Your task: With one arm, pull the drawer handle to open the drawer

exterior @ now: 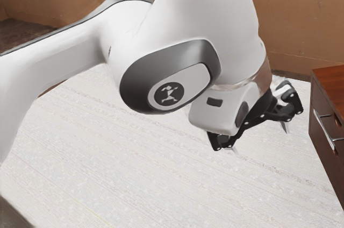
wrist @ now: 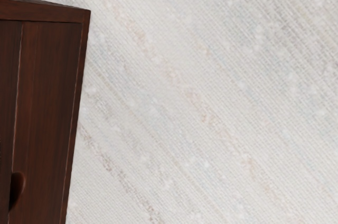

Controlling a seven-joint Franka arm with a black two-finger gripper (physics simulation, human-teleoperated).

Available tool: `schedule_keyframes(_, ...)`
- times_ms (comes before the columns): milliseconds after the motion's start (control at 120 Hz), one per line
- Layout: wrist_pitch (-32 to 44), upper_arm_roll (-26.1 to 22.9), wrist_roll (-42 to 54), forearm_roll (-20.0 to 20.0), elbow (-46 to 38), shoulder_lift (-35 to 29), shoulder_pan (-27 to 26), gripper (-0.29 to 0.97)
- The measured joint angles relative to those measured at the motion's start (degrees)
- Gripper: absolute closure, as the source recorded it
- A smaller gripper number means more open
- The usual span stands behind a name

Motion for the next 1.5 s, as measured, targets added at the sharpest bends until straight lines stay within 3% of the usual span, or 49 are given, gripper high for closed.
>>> schedule_keyframes(142,7.8,1.2,4.2,-0.1,-1.3,0.4,-2.4,0.00)
schedule_keyframes(367,13.7,1.7,9.1,-0.2,-1.2,2.1,4.9,0.00)
schedule_keyframes(583,16.1,1.4,12.4,-0.2,-0.9,3.8,2.7,0.00)
schedule_keyframes(1500,25.4,1.1,18.2,-1.0,-0.7,11.0,3.7,0.00)
